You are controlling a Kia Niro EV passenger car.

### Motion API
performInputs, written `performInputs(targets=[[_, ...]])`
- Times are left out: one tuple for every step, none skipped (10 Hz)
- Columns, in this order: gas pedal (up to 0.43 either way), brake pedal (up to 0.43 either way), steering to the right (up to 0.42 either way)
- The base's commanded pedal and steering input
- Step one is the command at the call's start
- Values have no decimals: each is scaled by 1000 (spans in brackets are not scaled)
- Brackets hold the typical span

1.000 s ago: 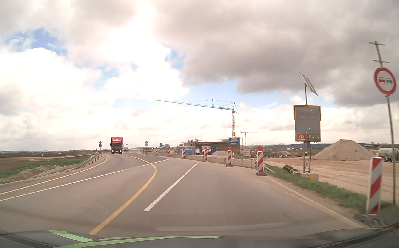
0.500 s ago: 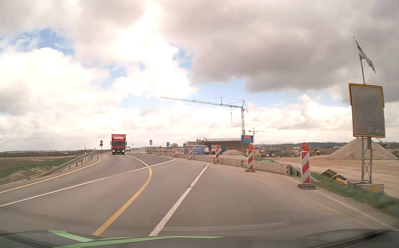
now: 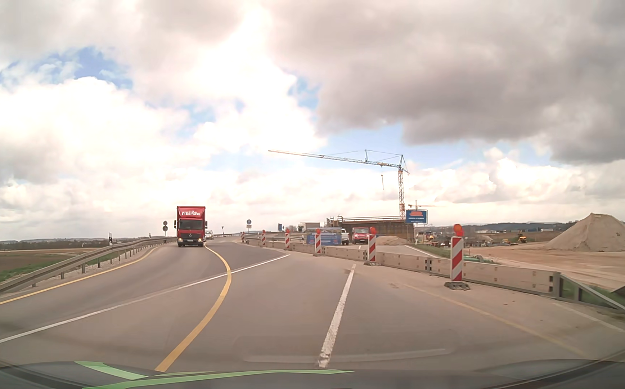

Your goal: Follow the waypoints while adhering to traffic rules and regulations

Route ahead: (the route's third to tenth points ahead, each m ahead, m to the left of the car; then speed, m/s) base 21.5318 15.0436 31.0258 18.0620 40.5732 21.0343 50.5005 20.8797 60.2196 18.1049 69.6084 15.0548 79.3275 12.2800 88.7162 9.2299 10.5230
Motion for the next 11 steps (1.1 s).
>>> performInputs(targets=[[98, 0, -42], [98, 0, -42], [98, 0, -42], [98, 0, -42], [98, 0, -43], [98, 0, -43], [98, 0, -43], [98, 0, -43], [98, 0, -43], [98, 0, -43], [98, 0, -43]])
